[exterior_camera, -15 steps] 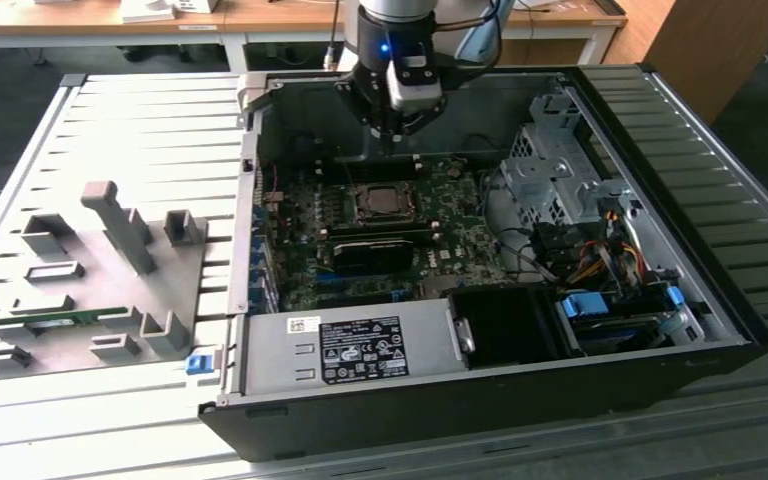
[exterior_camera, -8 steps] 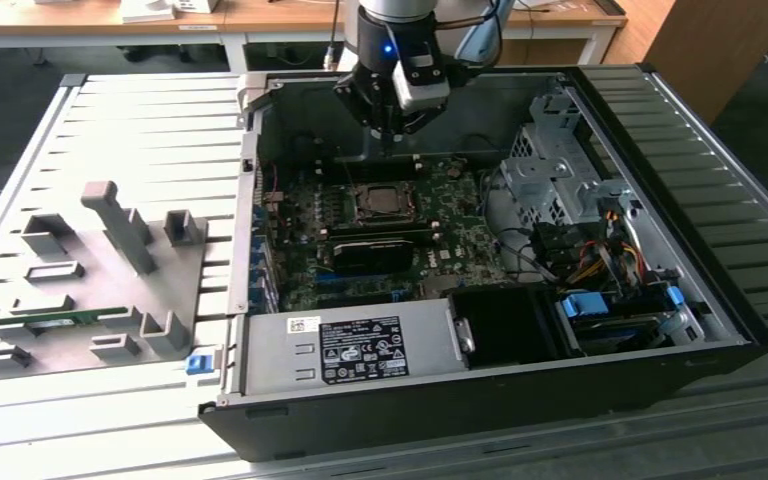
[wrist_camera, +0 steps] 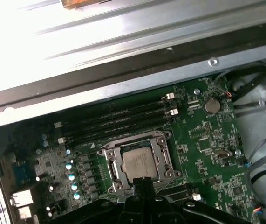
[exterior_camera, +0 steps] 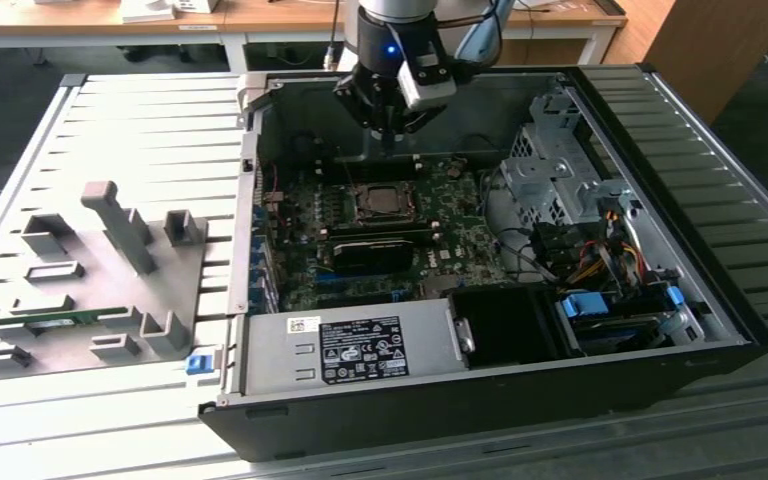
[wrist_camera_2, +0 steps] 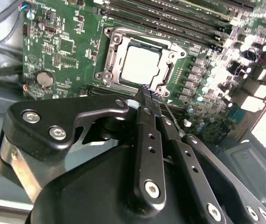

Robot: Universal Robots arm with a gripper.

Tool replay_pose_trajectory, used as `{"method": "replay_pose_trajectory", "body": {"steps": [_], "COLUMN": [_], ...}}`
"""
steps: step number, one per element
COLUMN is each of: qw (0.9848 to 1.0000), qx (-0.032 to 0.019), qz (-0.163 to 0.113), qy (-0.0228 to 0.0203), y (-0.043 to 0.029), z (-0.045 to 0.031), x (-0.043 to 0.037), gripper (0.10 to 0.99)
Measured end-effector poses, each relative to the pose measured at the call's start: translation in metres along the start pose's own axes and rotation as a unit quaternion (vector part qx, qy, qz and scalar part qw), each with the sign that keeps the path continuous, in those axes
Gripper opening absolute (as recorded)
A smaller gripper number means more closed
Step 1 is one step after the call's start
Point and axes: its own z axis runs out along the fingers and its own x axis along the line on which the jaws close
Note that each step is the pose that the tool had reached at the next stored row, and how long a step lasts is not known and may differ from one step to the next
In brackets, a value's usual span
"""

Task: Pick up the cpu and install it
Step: 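Install the first cpu locking lever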

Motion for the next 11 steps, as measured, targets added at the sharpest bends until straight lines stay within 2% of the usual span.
{"method": "replay_pose_trajectory", "body": {"steps": [5, 11], "qw": [0.9992, 0.9961], "qx": [-0.0003, -0.0006], "qz": [-0.041, -0.088], "qy": [-0.0003, -0.0006], "y": [0.0000, 0.0000], "z": [0.0003, 0.0006], "x": [0.0000, 0.0000], "gripper": [0.106, 0.106]}}
